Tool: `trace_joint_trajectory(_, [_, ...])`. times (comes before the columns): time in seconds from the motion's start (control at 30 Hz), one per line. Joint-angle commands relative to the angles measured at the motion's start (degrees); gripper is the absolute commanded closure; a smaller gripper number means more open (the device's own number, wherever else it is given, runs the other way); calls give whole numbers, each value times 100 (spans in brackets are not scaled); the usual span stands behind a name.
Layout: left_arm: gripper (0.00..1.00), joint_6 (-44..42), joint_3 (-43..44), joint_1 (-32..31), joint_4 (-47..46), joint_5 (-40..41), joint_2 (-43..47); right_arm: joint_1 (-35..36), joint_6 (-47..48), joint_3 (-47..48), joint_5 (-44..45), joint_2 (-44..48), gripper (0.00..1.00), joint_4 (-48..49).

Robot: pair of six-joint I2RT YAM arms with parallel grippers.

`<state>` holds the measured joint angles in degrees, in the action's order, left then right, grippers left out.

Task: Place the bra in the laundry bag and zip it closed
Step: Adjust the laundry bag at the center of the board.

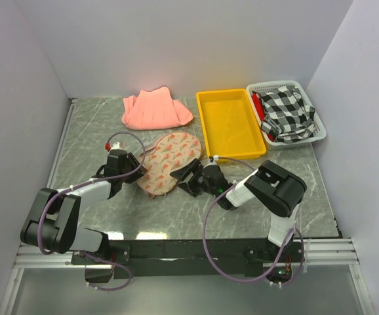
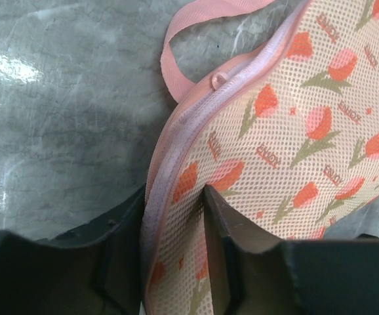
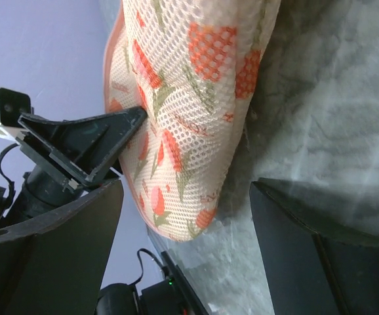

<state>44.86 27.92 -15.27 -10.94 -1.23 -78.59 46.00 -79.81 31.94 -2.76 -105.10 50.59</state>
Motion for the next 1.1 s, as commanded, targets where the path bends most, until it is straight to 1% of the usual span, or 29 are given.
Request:
trace_joint_trajectory(0.0, [61,23,275,-29,232,-245,28,-126,177,48,-154,-642,14,-524])
trace_joint_trajectory(0.03, [62,31,353,-29,285,-307,10,-135,168,75,-172,-687,14,-376])
trace_joint_trajectory(0.2, [67,75,442,-29,408,-570,-95,-144,334,382,-259,-766,14,-418])
trace_joint_trajectory(0.4, [68,155,486,-29,461,-737,-201,-179,282,488,-356,-951,14,-313])
trace_joint_trajectory(0.53, [70,163,504,-29,461,-992,-359,-258,168,558,-549,-1205,14,125])
trace_joint_trajectory(0.6, [71,172,451,-29,435,-1002,-368,-276,237,629,-576,-1294,16,223])
trace_joint_trajectory(0.77, [70,111,425,-29,426,-984,-306,-311,466,752,-278,-1092,20,-101])
trace_joint_trajectory(0.8, [70,102,442,-29,452,-967,-315,-346,527,752,-251,-1083,22,-119])
trace_joint_trajectory(0.87, [71,58,468,-29,514,-966,-324,-381,554,726,-216,-1074,30,-76])
trace_joint_trajectory(0.9, [71,49,477,-29,531,-949,-333,-451,563,699,-224,-1074,35,46])
trace_joint_trajectory(0.93, [71,32,469,-29,531,-949,-341,-469,563,673,-233,-1065,43,91])
trace_joint_trajectory(1.0, [70,31,451,-29,531,-914,-333,-556,615,577,-260,-1039,49,266])
trace_joint_trajectory(1.03, [70,23,451,-29,523,-914,-341,-566,659,550,-268,-961,55,285])
trace_joint_trajectory(1.07, [70,23,442,-29,514,-905,-350,-574,773,541,-268,-916,58,250])
